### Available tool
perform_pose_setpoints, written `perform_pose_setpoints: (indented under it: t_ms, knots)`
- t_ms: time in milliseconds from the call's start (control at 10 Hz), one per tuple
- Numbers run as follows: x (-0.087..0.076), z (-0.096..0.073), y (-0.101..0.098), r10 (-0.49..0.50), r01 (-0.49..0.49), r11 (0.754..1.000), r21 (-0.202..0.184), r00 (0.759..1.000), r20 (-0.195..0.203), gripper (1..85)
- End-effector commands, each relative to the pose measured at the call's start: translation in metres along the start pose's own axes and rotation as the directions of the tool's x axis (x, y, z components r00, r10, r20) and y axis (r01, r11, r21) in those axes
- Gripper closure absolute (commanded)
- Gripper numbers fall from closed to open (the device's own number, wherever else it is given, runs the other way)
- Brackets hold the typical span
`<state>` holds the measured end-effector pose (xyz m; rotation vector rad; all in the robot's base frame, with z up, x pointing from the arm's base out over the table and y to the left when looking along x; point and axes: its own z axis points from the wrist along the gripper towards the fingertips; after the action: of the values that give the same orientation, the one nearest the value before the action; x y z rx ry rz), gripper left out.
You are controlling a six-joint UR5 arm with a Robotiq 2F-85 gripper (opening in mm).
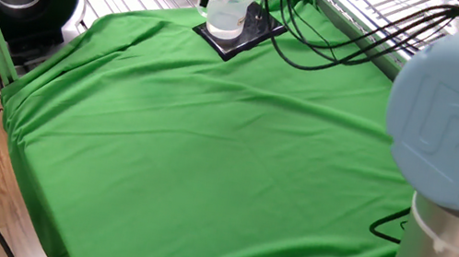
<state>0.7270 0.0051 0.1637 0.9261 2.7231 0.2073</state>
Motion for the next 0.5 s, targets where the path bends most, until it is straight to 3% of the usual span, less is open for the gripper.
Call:
perform_pose_setpoints:
  t_ms: [0,100,200,300,400]
  knots:
    - [0.012,0.001,0.003,0.019,-0.019,1.000,-0.020,0.999,0.029,84.3]
    - [0.012,0.003,0.005,0.012,-0.011,1.000,-0.028,0.999,0.044,84.3]
    - [-0.008,0.004,0.007,-0.060,0.063,0.998,-0.026,0.993,0.106,84.3]
    - [-0.018,0.003,0.003,-0.111,0.112,0.994,0.000,0.983,0.145,84.3]
    - [-0.025,0.001,0.014,-0.055,0.065,0.997,-0.050,0.984,0.171,84.3]
